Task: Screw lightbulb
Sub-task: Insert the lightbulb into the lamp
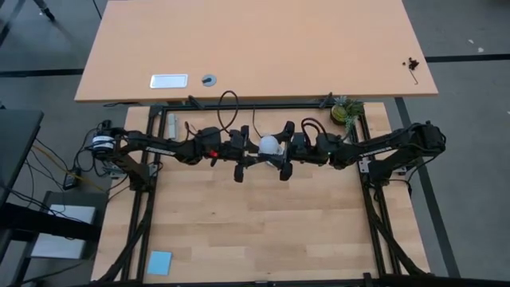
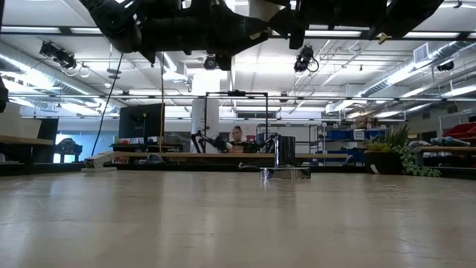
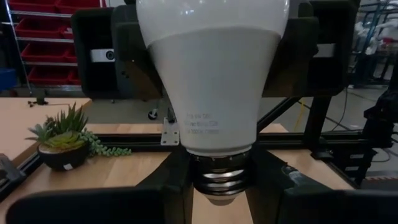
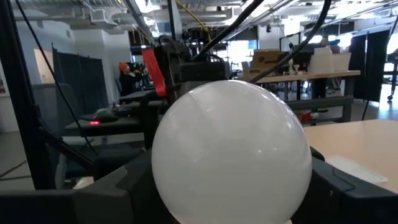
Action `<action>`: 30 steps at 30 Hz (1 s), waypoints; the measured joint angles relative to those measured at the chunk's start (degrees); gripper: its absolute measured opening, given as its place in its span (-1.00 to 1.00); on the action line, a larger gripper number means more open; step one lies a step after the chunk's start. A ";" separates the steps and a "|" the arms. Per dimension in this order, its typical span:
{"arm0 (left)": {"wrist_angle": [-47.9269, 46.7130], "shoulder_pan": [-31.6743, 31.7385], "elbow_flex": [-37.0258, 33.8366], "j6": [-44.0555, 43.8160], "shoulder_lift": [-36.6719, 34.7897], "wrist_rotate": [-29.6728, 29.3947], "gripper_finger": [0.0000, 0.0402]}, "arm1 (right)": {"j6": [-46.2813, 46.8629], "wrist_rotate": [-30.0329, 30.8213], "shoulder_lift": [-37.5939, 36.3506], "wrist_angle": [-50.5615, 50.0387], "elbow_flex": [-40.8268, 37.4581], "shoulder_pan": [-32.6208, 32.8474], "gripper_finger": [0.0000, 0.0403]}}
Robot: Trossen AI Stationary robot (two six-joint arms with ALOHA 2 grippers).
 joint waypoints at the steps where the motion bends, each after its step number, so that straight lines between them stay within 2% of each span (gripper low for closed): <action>1: -0.70 0.00 0.01 0.42 -0.03 -0.28 -0.50 | -0.38 0.00 0.06 -0.11 -0.02 0.00 0.30; 4: -2.19 -0.02 0.10 0.70 -0.10 -0.71 -0.48 | -0.70 0.00 0.08 -0.40 -0.04 -0.10 0.30; 11: -7.27 0.09 -0.39 0.91 0.49 -0.61 -0.25 | -2.26 1.31 -0.72 1.65 0.35 -0.46 0.31; 16: -12.09 0.59 -0.21 0.89 0.12 -1.48 -0.24 | -4.31 1.69 -2.88 -4.14 0.08 -1.59 0.30; 19: -15.09 0.52 -0.29 1.44 0.25 -3.69 -0.24 | -5.50 4.54 -5.14 -10.42 0.23 -2.55 0.32; 24: -17.62 0.59 -0.25 3.95 0.16 -6.98 -0.42 | -6.05 6.78 -5.90 -19.57 0.11 -4.00 0.29; 30: -19.17 0.74 -0.25 5.64 0.14 -7.57 -0.86 | -4.36 6.99 -4.74 -18.67 -5.19 -5.93 0.29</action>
